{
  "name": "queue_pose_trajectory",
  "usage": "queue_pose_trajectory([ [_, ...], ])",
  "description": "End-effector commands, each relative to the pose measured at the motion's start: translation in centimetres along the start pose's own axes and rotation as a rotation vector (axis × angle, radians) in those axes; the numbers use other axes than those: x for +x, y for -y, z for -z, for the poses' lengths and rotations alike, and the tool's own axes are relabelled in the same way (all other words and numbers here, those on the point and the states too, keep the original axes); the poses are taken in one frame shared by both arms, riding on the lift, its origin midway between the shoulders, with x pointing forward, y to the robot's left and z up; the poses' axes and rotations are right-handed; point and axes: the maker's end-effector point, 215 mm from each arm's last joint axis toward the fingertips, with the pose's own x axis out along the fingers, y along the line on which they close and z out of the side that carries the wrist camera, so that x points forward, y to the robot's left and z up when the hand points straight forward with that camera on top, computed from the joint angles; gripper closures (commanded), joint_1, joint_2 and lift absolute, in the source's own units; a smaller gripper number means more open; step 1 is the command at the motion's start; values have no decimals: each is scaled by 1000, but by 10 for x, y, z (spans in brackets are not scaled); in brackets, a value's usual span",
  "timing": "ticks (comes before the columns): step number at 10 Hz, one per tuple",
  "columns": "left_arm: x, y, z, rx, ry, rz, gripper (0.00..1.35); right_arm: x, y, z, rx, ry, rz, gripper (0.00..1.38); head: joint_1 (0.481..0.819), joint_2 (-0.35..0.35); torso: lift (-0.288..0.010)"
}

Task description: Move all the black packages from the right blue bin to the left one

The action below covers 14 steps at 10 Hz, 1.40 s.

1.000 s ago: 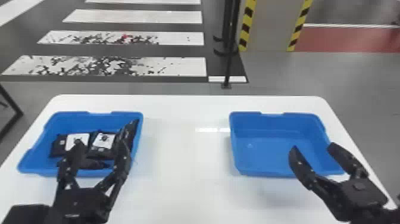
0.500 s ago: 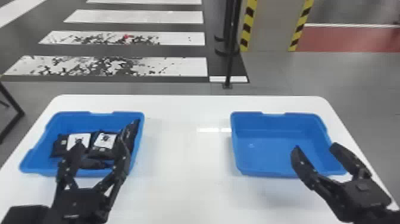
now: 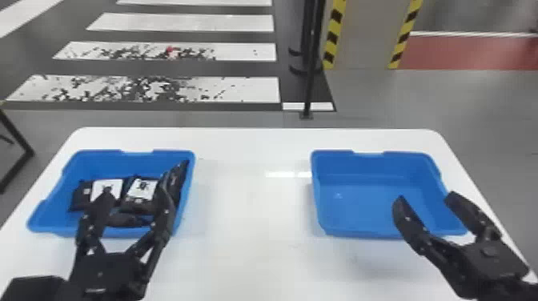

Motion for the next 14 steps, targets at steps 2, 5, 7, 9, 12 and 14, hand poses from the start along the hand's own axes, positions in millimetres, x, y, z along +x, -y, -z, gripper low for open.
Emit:
queue_pose_trajectory([
  [2,1,2,-1,-7,2,3,334,0,0,1,2,0,0,142,695,-12,-140],
  [5,2,6,-2,-17,5,9,334,1,0,2,3,-3,-1,140,695,-16,-140],
  [7,3,8,-2,-24,7,13,334,1,0,2,1,-4,-1,142,695,-20,-140],
  [9,2,9,-2,-29,6,14,335,2,-1,2,1,-2,-2,142,695,-22,-140],
  [12,3,11,-2,-31,5,18,334,1,-1,2,3,-1,-1,140,695,-23,-140],
  [14,3,11,-2,-33,5,17,334,1,-1,1,2,1,-1,140,695,-25,-140],
])
